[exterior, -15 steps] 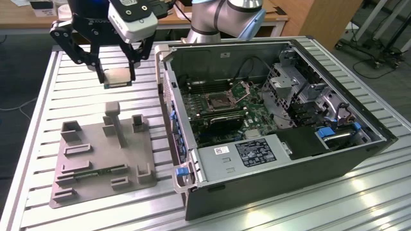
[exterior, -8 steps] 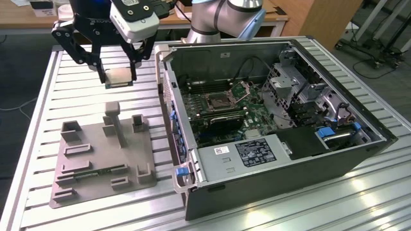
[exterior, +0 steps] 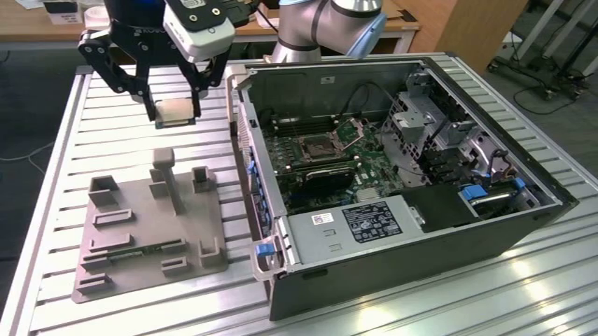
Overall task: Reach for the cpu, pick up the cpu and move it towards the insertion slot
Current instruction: 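Pick up the cpu and move it towards the insertion slot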
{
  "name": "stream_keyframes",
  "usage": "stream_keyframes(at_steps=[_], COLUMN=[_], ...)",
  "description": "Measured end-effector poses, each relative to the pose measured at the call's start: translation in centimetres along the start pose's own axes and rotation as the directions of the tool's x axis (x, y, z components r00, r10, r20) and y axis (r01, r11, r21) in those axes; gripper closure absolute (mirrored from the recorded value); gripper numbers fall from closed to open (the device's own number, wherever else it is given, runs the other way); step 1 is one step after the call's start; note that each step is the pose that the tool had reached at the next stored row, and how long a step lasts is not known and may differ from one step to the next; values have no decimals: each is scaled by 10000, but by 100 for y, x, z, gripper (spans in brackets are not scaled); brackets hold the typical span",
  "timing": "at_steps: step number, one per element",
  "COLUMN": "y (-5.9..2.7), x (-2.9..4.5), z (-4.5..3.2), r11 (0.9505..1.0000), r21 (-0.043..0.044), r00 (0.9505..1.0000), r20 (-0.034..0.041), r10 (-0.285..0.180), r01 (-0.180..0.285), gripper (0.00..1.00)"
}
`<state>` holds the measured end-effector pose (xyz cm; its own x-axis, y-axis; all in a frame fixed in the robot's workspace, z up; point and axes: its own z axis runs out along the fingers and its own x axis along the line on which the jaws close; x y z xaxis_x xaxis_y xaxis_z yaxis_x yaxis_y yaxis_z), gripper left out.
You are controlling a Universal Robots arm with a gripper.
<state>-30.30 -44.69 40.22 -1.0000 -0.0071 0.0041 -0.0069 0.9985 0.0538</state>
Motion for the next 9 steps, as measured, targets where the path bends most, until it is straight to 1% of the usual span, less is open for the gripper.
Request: stream_keyframes(at_steps=[9], y=[0], x=[-29], z=[0], r11=[10000], r21=[0], r00=[10000], r20=[1], r10=[0], r01=[0], gripper=[46])
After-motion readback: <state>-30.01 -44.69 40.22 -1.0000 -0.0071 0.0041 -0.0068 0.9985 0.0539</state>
